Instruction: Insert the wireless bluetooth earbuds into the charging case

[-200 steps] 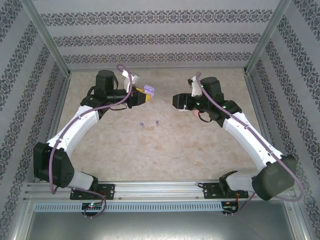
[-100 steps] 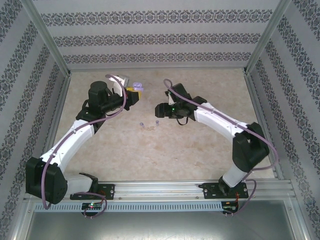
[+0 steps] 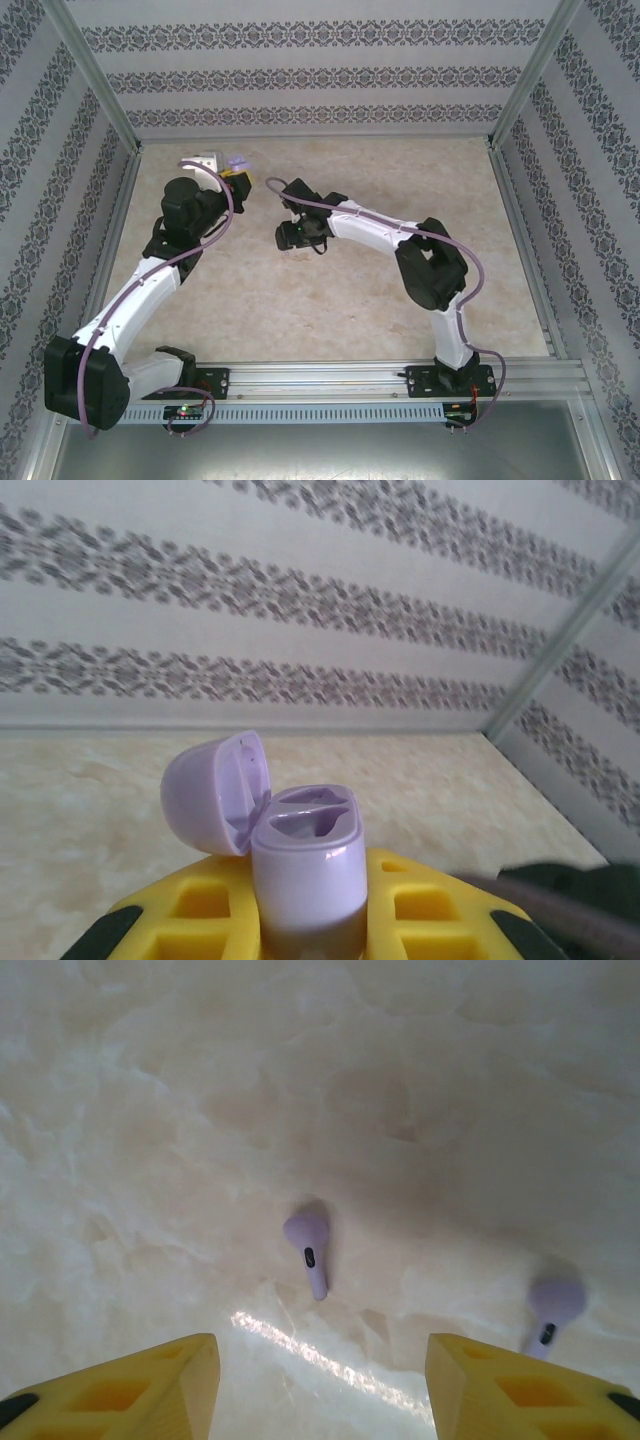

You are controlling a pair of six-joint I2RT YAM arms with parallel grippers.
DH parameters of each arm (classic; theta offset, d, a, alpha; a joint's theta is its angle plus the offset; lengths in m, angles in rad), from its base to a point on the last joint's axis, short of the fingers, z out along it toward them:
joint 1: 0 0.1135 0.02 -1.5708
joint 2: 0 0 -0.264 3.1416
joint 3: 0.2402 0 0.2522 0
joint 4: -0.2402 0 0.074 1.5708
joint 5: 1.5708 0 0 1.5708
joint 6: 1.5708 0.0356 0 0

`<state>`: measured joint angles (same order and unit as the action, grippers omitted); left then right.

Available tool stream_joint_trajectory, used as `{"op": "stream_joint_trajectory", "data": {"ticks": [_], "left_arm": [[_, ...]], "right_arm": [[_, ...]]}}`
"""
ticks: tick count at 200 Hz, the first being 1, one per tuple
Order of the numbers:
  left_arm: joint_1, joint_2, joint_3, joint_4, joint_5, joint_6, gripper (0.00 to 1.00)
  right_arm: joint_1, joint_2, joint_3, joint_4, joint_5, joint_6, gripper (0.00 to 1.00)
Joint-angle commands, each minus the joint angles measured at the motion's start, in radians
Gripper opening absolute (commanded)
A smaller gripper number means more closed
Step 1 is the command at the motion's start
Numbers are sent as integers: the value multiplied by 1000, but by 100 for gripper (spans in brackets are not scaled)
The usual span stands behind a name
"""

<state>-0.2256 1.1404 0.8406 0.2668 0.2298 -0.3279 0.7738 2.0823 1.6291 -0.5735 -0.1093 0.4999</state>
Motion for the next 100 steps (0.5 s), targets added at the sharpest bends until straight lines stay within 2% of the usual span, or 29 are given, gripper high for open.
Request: {"op": "stream_joint_trajectory", "data": {"ticks": [1,100], "left_arm": [[25,-31,-14,87,-66,-55,0],[77,-98,-55,112,-106,-101,0]], "right_arm": [[27,58,87,-73,60,-54,57],[70,261,324,-217,196,-101,49]]}}
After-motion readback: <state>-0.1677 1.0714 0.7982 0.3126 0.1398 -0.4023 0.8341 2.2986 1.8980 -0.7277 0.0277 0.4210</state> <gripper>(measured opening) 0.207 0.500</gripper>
